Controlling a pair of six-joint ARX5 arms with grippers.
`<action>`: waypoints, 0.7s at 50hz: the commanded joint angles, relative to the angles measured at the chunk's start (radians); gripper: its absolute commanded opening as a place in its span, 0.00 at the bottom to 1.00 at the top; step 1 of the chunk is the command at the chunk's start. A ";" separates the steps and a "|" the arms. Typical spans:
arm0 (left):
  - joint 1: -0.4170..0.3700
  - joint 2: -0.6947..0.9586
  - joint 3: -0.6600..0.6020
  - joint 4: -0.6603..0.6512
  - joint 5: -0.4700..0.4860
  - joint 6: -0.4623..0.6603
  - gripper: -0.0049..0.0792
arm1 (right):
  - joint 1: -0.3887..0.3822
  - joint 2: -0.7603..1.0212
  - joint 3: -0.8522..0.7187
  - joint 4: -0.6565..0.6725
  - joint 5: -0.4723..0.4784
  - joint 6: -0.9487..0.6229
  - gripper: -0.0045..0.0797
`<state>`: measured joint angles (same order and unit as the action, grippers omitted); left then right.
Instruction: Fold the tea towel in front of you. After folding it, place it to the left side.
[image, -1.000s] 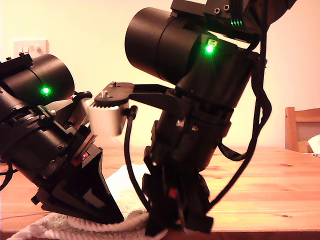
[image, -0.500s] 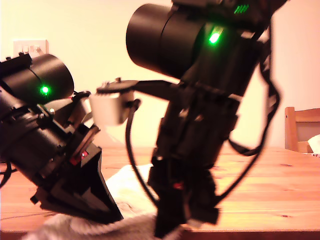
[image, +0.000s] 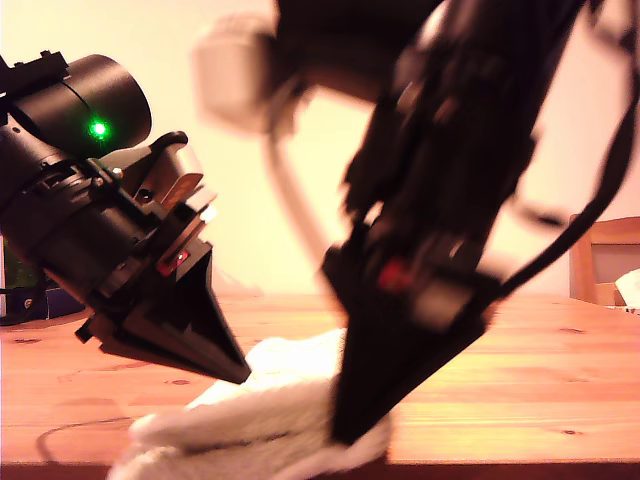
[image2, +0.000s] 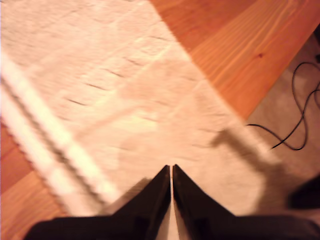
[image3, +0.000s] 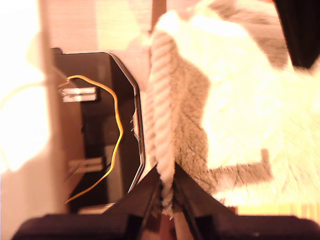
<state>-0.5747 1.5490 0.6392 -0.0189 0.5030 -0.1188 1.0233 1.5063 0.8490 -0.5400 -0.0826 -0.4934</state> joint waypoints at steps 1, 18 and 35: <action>0.003 -0.006 -0.009 -0.003 -0.016 0.027 0.04 | 0.009 -0.012 0.012 -0.024 -0.021 0.020 0.04; 0.003 -0.029 0.068 -0.125 -0.082 0.118 0.04 | -0.043 -0.019 0.153 -0.111 -0.125 0.141 0.04; 0.003 -0.158 0.099 -0.203 -0.097 0.153 0.04 | -0.194 -0.009 0.181 -0.135 -0.158 0.232 0.04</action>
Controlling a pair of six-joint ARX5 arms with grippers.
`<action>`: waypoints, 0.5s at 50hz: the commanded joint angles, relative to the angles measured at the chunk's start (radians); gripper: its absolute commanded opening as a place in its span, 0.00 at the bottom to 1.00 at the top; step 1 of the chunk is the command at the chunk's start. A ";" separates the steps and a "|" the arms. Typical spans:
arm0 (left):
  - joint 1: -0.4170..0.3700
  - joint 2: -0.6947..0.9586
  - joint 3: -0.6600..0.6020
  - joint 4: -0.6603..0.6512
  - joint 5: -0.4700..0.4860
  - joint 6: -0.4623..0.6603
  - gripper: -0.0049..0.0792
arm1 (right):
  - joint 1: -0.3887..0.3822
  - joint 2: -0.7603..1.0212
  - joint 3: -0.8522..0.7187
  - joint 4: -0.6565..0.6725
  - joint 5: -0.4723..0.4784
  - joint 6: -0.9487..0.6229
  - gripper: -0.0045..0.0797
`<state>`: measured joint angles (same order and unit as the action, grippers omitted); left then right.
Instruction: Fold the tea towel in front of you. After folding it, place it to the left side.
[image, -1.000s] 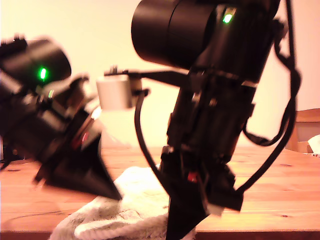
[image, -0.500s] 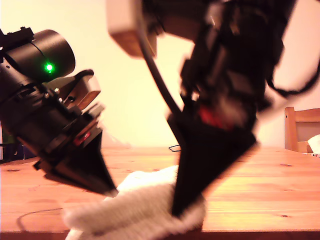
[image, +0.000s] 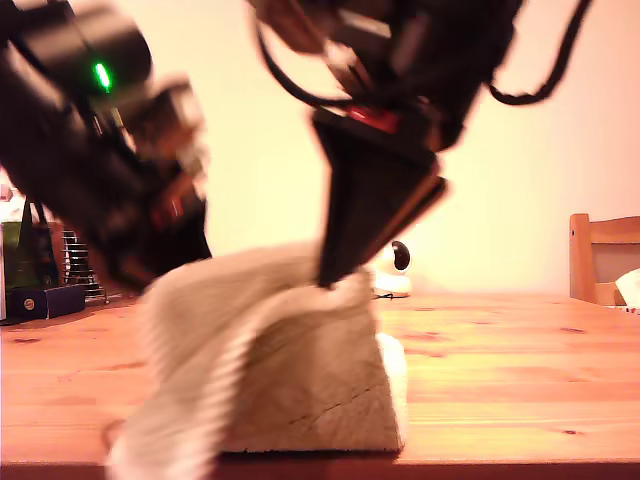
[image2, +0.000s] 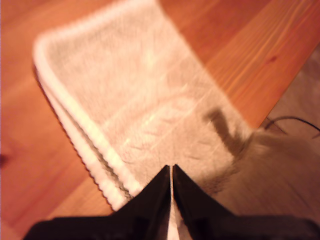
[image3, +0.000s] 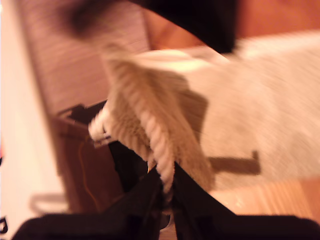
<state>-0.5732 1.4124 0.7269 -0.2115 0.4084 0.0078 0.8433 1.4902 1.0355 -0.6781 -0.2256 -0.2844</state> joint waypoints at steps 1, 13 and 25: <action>0.002 -0.032 0.013 -0.019 -0.002 0.027 0.04 | -0.022 0.007 -0.005 0.006 -0.021 0.031 0.04; 0.001 -0.066 0.015 -0.036 0.033 0.024 0.04 | -0.089 0.009 -0.005 0.043 -0.086 0.081 0.04; -0.019 -0.066 0.015 -0.035 0.078 0.018 0.04 | -0.122 0.057 0.008 0.091 -0.088 0.106 0.04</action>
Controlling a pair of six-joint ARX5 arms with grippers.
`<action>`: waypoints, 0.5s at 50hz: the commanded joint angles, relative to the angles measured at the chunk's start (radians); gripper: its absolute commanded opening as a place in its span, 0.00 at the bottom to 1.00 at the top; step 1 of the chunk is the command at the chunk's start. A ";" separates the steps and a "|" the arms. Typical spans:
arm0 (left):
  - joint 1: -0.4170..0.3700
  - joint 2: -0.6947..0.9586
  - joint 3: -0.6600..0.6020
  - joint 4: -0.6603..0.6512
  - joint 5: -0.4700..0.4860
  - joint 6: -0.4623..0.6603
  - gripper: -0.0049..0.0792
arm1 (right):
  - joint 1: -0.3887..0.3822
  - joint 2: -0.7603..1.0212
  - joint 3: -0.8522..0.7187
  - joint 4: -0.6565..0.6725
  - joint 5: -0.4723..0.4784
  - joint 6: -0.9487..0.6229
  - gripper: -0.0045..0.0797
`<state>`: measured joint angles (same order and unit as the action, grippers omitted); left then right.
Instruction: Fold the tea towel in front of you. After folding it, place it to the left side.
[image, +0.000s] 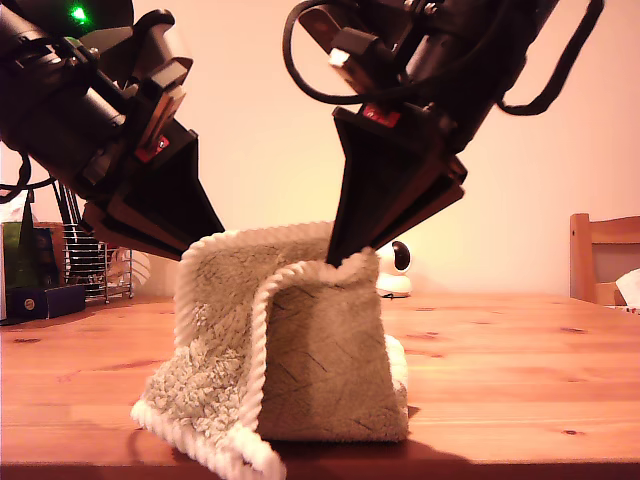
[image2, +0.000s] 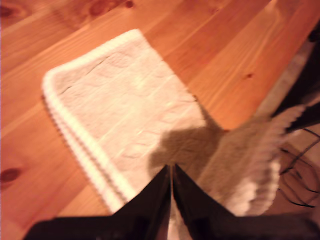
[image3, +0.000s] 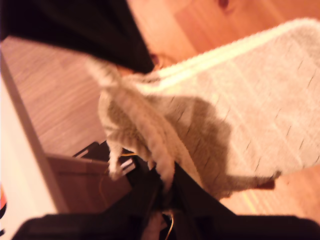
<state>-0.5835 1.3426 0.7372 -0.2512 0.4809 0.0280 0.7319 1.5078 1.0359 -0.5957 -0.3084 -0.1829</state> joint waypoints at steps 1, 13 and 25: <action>-0.011 0.003 0.005 0.005 0.005 -0.002 0.04 | -0.016 0.046 0.011 0.009 -0.005 0.005 0.04; -0.017 0.003 0.007 0.013 -0.050 -0.001 0.04 | -0.085 0.104 0.078 0.003 -0.008 0.000 0.04; -0.017 0.004 0.013 0.041 -0.096 0.006 0.04 | -0.138 0.116 0.113 0.009 -0.008 -0.007 0.04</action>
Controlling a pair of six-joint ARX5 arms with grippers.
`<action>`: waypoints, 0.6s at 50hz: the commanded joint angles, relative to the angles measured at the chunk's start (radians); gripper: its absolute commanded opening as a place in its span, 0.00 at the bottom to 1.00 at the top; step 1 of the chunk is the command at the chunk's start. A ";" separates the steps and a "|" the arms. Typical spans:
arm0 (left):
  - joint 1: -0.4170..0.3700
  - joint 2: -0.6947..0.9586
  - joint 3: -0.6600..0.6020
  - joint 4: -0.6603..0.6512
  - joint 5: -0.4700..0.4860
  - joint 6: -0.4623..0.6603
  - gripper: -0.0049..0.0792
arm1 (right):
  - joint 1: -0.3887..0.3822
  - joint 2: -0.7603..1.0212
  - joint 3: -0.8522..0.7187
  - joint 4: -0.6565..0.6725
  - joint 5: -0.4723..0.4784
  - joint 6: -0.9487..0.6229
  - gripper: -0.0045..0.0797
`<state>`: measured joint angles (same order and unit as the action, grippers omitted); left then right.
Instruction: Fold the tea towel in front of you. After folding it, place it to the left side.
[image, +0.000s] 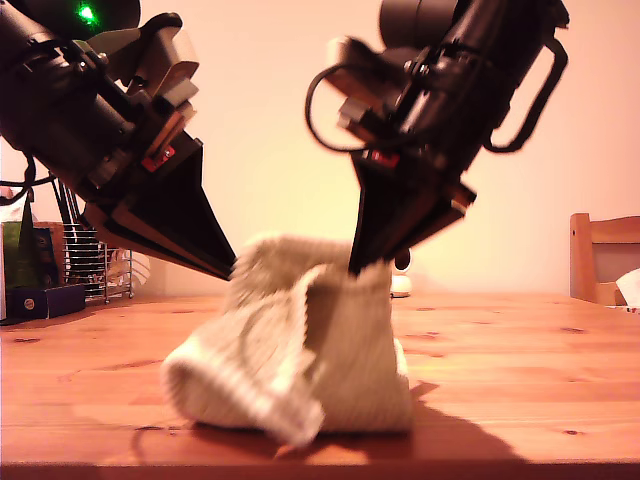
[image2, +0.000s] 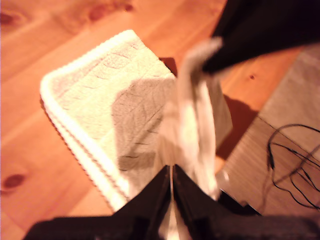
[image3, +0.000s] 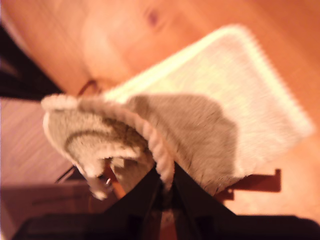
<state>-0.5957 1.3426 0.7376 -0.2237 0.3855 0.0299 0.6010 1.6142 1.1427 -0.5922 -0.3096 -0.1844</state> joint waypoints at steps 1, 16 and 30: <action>-0.005 0.004 0.013 0.017 0.000 0.004 0.04 | -0.012 0.012 0.008 0.007 -0.007 -0.006 0.04; -0.005 0.005 0.013 0.030 0.027 0.001 0.03 | -0.047 0.094 0.020 0.089 -0.006 0.036 0.04; -0.016 0.005 0.013 -0.027 0.055 -0.007 0.03 | -0.071 0.215 0.027 0.189 0.032 0.039 0.04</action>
<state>-0.6083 1.3430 0.7387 -0.2405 0.4366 0.0257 0.5400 1.8053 1.1549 -0.4175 -0.2844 -0.1501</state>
